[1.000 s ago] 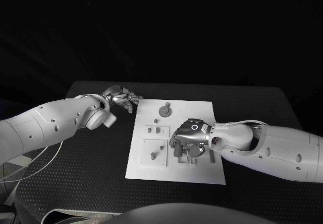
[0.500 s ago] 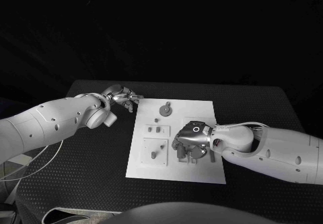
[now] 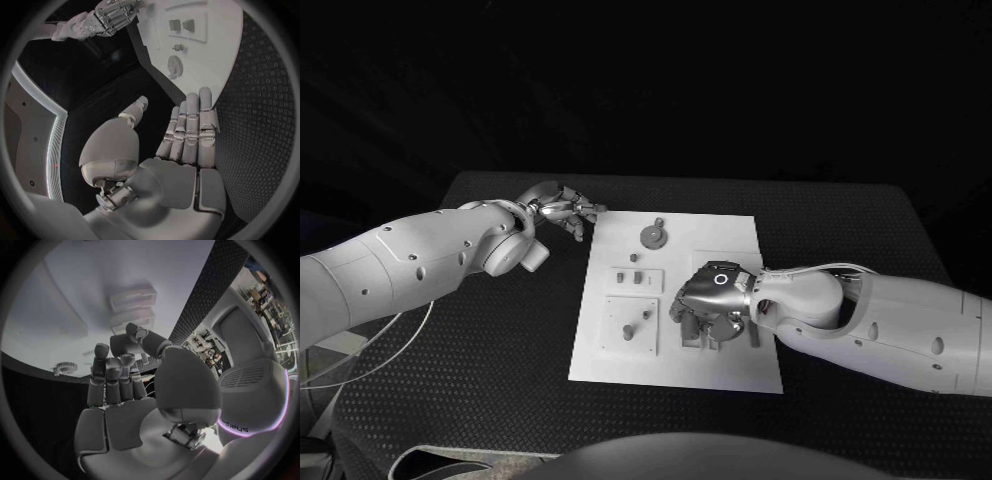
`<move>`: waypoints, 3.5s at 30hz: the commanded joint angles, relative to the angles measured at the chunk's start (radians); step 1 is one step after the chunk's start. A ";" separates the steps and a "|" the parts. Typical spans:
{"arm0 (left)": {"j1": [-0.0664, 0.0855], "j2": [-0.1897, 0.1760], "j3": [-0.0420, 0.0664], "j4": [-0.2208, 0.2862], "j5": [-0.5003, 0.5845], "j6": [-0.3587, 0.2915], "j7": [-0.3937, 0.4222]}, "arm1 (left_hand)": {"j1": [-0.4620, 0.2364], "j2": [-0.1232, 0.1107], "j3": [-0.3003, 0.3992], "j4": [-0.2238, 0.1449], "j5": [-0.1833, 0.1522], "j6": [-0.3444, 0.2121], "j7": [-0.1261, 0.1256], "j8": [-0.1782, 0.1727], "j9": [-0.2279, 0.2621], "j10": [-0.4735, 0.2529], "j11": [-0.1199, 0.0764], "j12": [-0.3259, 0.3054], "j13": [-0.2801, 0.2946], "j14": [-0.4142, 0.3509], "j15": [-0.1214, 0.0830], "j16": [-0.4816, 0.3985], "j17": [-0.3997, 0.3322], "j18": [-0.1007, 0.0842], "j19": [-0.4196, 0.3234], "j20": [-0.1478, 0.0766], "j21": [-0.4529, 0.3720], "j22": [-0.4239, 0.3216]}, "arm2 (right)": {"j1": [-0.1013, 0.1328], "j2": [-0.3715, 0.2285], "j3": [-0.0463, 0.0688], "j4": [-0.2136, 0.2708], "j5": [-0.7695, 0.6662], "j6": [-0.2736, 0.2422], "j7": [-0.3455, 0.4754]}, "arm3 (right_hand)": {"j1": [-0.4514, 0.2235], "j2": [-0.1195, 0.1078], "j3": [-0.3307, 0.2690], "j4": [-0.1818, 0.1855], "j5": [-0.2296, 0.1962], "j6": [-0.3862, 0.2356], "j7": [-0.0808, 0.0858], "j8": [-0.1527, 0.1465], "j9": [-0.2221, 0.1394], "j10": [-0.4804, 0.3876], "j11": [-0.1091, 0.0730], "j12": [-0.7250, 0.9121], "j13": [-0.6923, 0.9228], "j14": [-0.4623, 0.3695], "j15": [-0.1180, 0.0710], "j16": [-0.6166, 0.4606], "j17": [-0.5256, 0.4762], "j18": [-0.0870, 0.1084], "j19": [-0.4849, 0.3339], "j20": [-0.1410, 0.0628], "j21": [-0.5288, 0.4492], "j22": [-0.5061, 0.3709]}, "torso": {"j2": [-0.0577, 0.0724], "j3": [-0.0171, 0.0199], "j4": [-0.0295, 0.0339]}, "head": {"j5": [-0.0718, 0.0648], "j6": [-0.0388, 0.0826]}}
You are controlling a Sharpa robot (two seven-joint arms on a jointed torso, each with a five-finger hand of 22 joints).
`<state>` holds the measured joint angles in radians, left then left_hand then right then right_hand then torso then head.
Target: Assemble the parts on the task board
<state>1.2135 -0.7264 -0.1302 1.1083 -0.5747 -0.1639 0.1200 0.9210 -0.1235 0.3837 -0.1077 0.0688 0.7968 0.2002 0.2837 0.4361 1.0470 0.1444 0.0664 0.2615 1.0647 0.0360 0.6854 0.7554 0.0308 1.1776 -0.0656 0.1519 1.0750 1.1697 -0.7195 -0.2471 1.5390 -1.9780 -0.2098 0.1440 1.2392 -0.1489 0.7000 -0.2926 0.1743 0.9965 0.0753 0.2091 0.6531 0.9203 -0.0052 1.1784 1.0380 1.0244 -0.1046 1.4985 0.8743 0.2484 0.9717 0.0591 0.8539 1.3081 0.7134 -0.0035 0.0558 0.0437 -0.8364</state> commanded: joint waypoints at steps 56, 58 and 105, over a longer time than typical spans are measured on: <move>0.000 -0.007 0.000 0.005 -0.004 0.013 0.008 | 0.006 0.000 -0.008 -0.001 -0.004 -0.006 0.003 0.002 -0.001 -0.008 0.000 0.002 -0.002 0.007 -0.002 -0.007 0.003 0.071 0.007 0.000 -0.007 0.002 | -0.018 -0.009 0.000 -0.007 -0.002 0.037 -0.021 | 0.002 -0.038 0.013 0.000 0.000 -0.135 0.002 -0.057 -0.054 -0.069 0.008 0.031 -0.031 -0.060 0.012 0.022 -0.021 0.013 -0.046 0.019 0.008 0.019 | 0.000 -0.0003 0.0003 | 0.004 -0.007; 0.000 -0.007 0.000 0.005 -0.004 0.013 0.007 | 0.006 0.000 -0.008 -0.001 -0.004 -0.006 0.003 0.002 -0.001 -0.008 0.000 0.003 -0.002 0.007 -0.002 -0.007 0.004 0.071 0.007 0.000 -0.008 0.002 | -0.018 -0.010 0.000 -0.008 -0.002 0.035 -0.022 | 0.002 -0.038 0.013 0.000 0.000 -0.135 0.002 -0.056 -0.055 -0.069 0.008 0.031 -0.032 -0.060 0.012 0.022 -0.021 0.013 -0.046 0.020 0.008 0.019 | 0.000 -0.0003 0.0002 | 0.004 -0.006; 0.000 -0.007 0.000 -0.001 -0.003 0.011 0.010 | 0.004 -0.003 -0.010 0.000 -0.005 -0.005 0.003 0.003 -0.001 -0.008 0.000 0.003 -0.002 0.007 -0.002 -0.008 0.005 0.071 0.007 0.001 -0.009 0.002 | 0.046 -0.232 -0.001 0.025 0.165 -0.137 0.021 | 0.030 -0.051 0.026 0.000 -0.009 -0.112 0.020 0.005 -0.061 -0.060 0.005 0.074 -0.062 -0.050 0.008 0.047 -0.045 0.013 -0.029 0.012 0.019 0.017 | 0.001 0.0018 -0.0034 | -0.008 0.001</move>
<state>1.2131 -0.7352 -0.1305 1.1079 -0.5775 -0.1610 0.1193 0.9210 -0.1235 0.3776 -0.1070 0.0688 0.7934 0.2003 0.2837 0.4362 1.0470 0.1443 0.0664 0.2604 1.0665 0.0341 0.6808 0.7593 0.0307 1.1776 -0.0655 0.1480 1.0752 1.2161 -0.9459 -0.2480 1.5654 -1.8352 -0.3096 0.1255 1.2607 -0.1995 0.7206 -0.2938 0.1704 0.8775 0.0904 0.2101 0.5918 0.8531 0.0014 1.2500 0.9766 0.9742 -0.0931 1.5414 0.8299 0.2483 0.9400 0.0732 0.8676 1.3080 0.7134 -0.0031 0.0545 0.0370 -0.8345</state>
